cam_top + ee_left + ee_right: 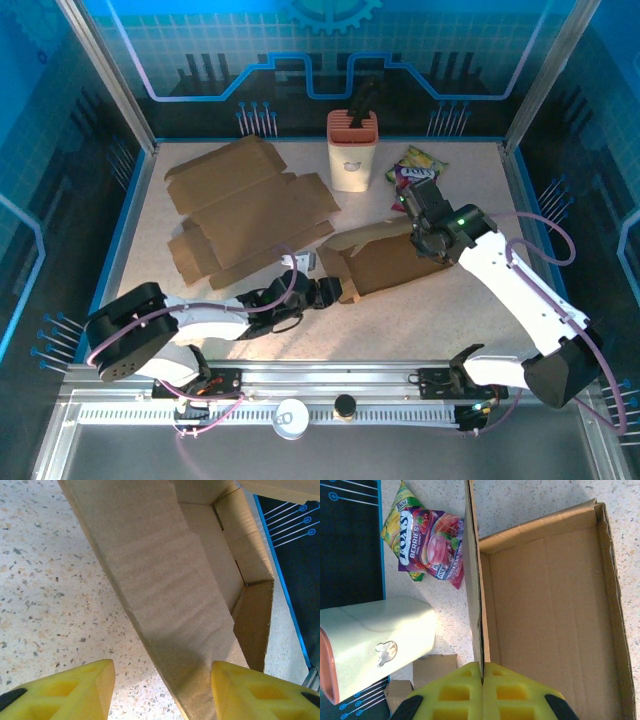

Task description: Fold the paper box

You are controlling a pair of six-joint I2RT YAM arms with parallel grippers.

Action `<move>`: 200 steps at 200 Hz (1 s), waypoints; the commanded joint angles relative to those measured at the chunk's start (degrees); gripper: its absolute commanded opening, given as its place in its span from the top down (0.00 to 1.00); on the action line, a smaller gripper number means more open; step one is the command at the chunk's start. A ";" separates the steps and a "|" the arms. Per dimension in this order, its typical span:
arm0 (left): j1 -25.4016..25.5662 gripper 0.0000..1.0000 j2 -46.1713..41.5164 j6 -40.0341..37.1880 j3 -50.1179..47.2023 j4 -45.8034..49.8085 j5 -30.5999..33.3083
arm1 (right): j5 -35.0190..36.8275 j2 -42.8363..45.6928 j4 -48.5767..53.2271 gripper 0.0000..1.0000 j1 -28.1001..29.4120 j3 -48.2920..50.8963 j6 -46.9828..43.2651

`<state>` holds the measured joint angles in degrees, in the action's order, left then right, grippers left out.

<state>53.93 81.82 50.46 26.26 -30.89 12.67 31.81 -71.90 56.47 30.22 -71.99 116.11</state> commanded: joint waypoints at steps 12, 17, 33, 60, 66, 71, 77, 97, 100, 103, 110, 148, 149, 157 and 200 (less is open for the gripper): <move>-0.44 0.48 1.06 -2.92 3.73 -0.91 1.71 | -2.14 1.25 3.15 1.00 1.01 -0.08 1.78; -0.45 0.48 1.42 -3.06 3.99 -0.91 1.66 | -2.16 1.25 3.12 1.00 1.20 -0.08 1.94; -0.49 0.49 2.25 -3.26 4.59 -1.37 1.66 | -1.94 1.30 4.06 1.00 2.01 -0.02 3.07; -0.53 0.51 3.10 -2.84 4.40 -3.45 1.80 | -2.87 1.41 3.74 1.00 2.76 1.26 4.09; -0.54 0.52 3.33 -2.70 4.50 -3.56 1.79 | -2.89 1.46 3.61 1.00 3.00 1.45 4.19; -0.57 0.52 3.42 -2.62 4.59 -3.63 1.71 | -2.85 1.41 3.56 1.00 3.11 1.57 4.20; -0.58 0.52 3.61 -2.56 4.65 -3.81 1.43 | -2.87 1.43 3.66 1.00 3.39 1.66 4.29; -0.55 0.54 4.43 -2.47 6.00 -1.99 0.58 | -2.70 1.41 3.66 1.00 4.09 1.76 4.71; -0.56 0.55 4.63 -2.47 6.30 -1.48 0.46 | -2.69 1.44 3.63 1.00 4.16 1.76 4.75; -0.50 0.55 4.85 -2.39 6.54 -1.05 0.43 | -2.62 1.44 3.64 1.00 4.26 1.76 4.78; -0.48 0.56 5.32 -2.31 7.01 -0.07 0.34 | -2.59 1.46 3.78 1.00 4.36 1.59 4.84; 0.21 0.61 6.92 -0.35 7.59 6.69 3.30 | -2.15 1.09 4.52 1.00 5.18 0.73 5.35; 0.25 0.62 7.02 -0.27 7.54 6.75 3.36 | -2.17 1.07 4.48 1.00 5.23 0.72 5.35; 0.26 0.65 7.60 0.30 7.49 7.60 3.68 | -2.18 0.93 4.44 1.00 5.44 0.79 5.50; 0.59 0.80 12.05 1.69 9.58 13.19 5.32 | -2.84 0.41 3.33 1.00 6.28 1.43 5.16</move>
<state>54.28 91.29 51.13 34.35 -24.23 15.22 29.41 -71.48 58.46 35.68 -70.70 118.17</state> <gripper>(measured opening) 0.258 0.041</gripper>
